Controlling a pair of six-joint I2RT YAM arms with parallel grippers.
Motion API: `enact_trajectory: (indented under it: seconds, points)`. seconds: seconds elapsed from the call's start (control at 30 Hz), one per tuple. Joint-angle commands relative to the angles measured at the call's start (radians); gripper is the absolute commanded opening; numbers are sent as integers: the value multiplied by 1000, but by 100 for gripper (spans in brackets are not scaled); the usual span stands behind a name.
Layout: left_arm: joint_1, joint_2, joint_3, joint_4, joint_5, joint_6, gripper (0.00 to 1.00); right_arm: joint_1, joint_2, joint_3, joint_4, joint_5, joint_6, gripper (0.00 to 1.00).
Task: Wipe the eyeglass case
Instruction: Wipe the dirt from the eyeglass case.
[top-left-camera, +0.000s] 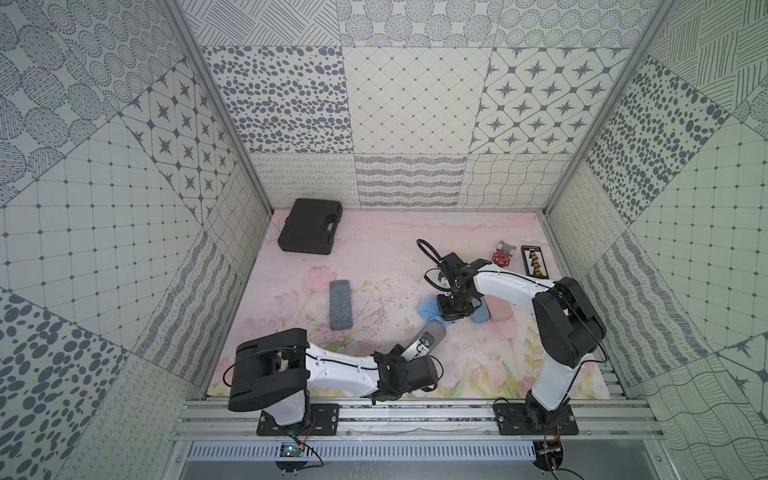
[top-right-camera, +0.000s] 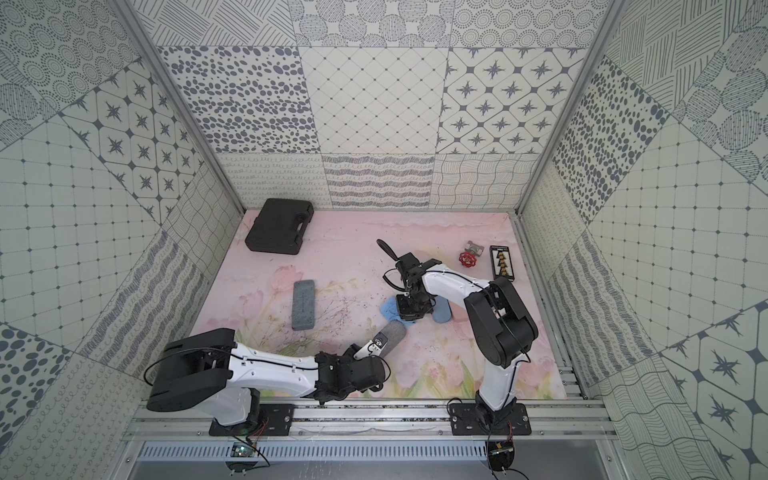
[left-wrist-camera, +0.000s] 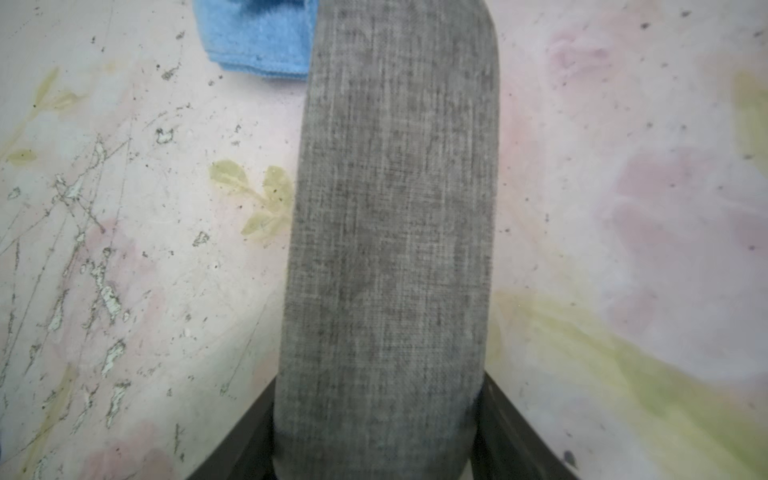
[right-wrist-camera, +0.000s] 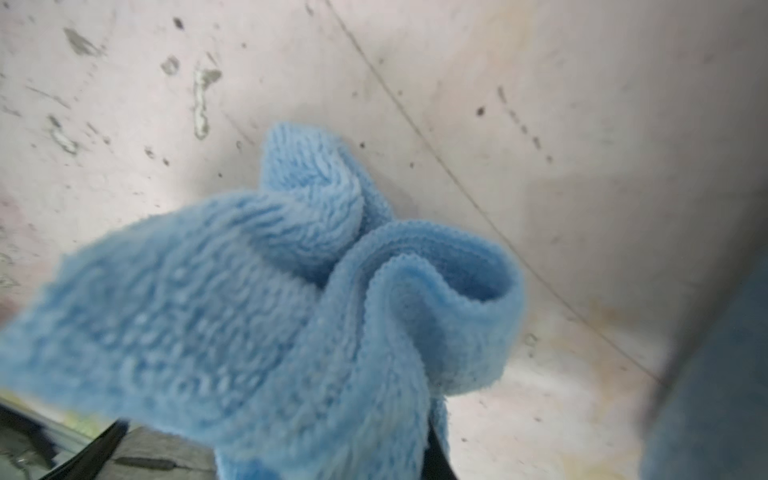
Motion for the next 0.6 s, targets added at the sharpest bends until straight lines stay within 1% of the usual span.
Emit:
enact_trajectory:
  seconds: [0.0,0.1,0.17,0.27,0.33,0.43,0.57]
  points:
    - [28,-7,-19,-138,29,-37,8,34,-14,107,-88,120,-82,0]
    - [59,-23,-24,-133,86,-34,9,74,46,174,-104,75,-108,0]
    - [87,-31,-21,-147,121,-51,9,112,70,170,-115,66,-115,0]
    - [131,-41,-15,-177,178,-101,9,122,41,73,-84,39,-92,0]
    - [155,-41,-11,-189,211,-129,8,105,-1,-11,-60,15,-69,0]
    - [174,-24,8,-196,249,-140,8,64,-68,-110,-33,-46,-37,0]
    - [179,15,45,-203,282,-123,8,51,-124,-148,-26,-100,-5,0]
